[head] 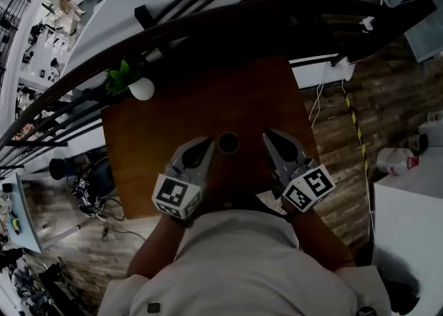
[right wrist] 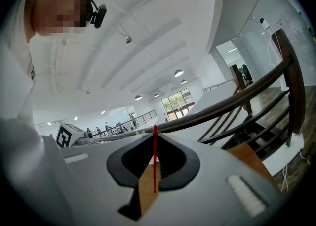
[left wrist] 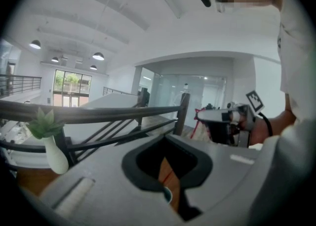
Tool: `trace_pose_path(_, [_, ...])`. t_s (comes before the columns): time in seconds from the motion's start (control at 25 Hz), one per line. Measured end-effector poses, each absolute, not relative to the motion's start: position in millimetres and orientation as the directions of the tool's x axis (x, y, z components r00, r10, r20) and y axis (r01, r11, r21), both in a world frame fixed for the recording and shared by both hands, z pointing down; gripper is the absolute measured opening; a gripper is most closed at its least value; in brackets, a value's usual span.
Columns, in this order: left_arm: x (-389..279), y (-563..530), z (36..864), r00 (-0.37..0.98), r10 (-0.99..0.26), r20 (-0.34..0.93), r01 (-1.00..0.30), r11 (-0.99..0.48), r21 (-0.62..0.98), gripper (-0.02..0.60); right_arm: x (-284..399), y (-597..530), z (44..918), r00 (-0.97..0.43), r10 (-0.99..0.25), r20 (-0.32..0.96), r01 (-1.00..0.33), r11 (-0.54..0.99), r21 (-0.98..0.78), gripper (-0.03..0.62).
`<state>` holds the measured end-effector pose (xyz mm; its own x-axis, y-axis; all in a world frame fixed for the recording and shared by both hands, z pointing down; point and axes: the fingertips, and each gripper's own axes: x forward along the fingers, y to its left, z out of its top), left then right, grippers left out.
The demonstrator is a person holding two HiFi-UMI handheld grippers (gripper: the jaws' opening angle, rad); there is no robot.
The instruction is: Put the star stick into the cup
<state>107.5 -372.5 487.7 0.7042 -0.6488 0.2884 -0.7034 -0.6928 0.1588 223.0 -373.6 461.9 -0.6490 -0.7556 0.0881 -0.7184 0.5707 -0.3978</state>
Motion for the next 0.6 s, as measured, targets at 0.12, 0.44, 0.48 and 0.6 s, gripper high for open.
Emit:
trace_pose_path(0.12, [115, -381, 504, 0.699, -0.644, 0.311, -0.708, -0.683, 0.177, 0.002, 233, -384, 475, -0.655, -0.749, 0.104, -0.715, 0.569, -0.406, 0.025])
trace_pose_path(0.44, [121, -388, 539, 0.703, -0.619, 0.352, -0.701, -0.685, 0.196, 0.002, 237, -395, 512, -0.669, -0.728, 0.151, -0.710, 0.566, -0.419, 0.025])
trace_pose_path(0.48, [121, -389, 543, 0.702, -0.617, 0.356, -0.702, -0.684, 0.198, 0.002, 236, -396, 518, -0.671, -0.725, 0.156, -0.709, 0.567, -0.419, 0.025])
trace_pose_path(0.6, [118, -390, 557, 0.699, -0.616, 0.363, -0.705, -0.678, 0.209, 0.002, 229, -399, 537, -0.678, -0.713, 0.177, -0.706, 0.565, -0.428, 0.025])
